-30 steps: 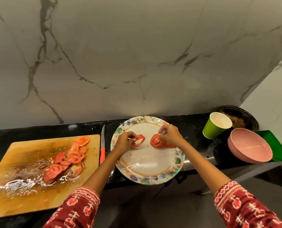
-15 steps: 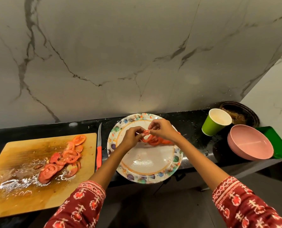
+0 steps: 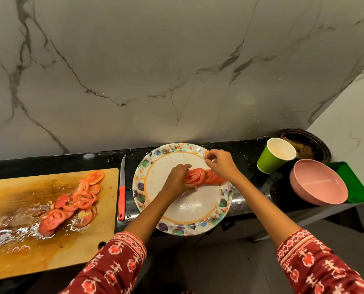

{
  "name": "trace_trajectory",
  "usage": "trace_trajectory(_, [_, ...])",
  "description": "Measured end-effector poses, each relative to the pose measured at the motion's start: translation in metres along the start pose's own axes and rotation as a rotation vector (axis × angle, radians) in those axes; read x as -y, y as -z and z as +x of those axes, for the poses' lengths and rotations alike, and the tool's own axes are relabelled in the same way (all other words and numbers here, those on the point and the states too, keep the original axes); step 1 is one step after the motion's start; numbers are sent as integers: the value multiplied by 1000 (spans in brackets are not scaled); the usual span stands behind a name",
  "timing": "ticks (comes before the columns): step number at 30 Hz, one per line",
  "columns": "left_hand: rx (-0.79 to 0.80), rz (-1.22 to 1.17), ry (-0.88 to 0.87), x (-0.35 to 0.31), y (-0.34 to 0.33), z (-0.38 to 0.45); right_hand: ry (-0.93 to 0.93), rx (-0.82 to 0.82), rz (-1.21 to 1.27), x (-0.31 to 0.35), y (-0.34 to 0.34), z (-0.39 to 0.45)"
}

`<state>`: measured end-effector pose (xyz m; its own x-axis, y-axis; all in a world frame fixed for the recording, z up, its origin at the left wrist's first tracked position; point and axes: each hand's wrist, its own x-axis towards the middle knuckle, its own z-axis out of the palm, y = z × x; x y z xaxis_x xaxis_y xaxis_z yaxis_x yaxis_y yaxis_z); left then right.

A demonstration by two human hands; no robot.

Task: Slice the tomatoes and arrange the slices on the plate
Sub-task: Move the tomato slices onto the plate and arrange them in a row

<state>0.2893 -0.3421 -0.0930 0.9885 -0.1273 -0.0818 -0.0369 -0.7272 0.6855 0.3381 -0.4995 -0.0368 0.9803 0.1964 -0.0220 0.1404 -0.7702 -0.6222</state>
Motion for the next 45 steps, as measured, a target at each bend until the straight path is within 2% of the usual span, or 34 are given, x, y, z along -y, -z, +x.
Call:
trace_trajectory(8, [1,88,-37,-6,-2,9,-42,-39,55,-21,13,-10])
trace_trajectory(18, [44,95,33,-3,5,2,-31,-78,96,-20,11,-17])
trace_trajectory(21, [-11,76,50,11,18,-11,19,-112,115,-4,0,-16])
trace_trajectory(24, [-140,45,64,31,41,-31,88,-120,135,18,-18,-15])
trace_trajectory(28, [-332,-12,117,57,76,-73,181,-60,171,55,-49,-17])
trace_trajectory(31, [-433,-9,115,83,93,-109,214,-26,179,82,-72,-19])
trace_trajectory(34, [-513,-2,193,118,119,-149,286,58,197,120,-102,-23])
trace_trajectory(41, [-580,24,338,175,174,-200,300,224,159,192,-167,-31])
trace_trajectory(45, [-527,-22,370,200,193,-209,316,334,73,218,-199,-39])
